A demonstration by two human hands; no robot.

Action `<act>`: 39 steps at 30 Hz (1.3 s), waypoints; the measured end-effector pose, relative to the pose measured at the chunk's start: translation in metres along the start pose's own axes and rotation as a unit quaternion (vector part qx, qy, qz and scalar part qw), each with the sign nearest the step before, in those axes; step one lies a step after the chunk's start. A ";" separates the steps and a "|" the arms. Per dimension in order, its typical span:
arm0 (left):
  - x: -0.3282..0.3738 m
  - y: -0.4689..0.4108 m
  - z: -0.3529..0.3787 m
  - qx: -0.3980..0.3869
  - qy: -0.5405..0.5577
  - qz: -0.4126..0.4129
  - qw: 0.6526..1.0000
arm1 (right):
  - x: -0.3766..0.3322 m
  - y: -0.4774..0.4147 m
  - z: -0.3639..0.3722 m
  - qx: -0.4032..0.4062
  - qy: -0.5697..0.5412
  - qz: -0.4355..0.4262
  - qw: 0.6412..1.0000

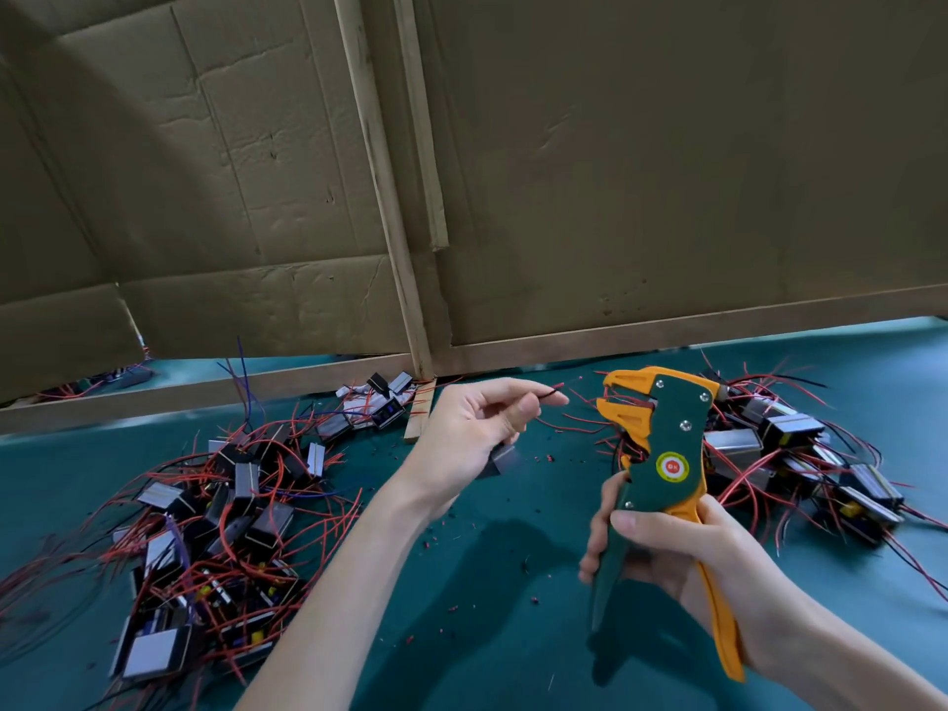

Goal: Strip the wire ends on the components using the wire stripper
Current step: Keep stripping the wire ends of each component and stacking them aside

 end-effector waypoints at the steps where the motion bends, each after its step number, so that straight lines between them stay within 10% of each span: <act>1: 0.005 0.001 -0.002 0.006 -0.015 0.012 1.000 | 0.001 -0.001 -0.001 -0.003 -0.001 0.009 1.000; 39: 0.008 0.006 0.001 -0.080 -0.142 -0.086 0.983 | 0.010 0.009 -0.001 0.062 0.110 0.045 0.991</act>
Point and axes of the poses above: each hand's wrist, its own y-axis away from the middle knuckle, its own z-axis out of the palm, x = y × z, the point moved 9 cm from there along -y, towards the middle knuckle, and after that the axes turned 12 degrees about -x, right-handed, at the moved point
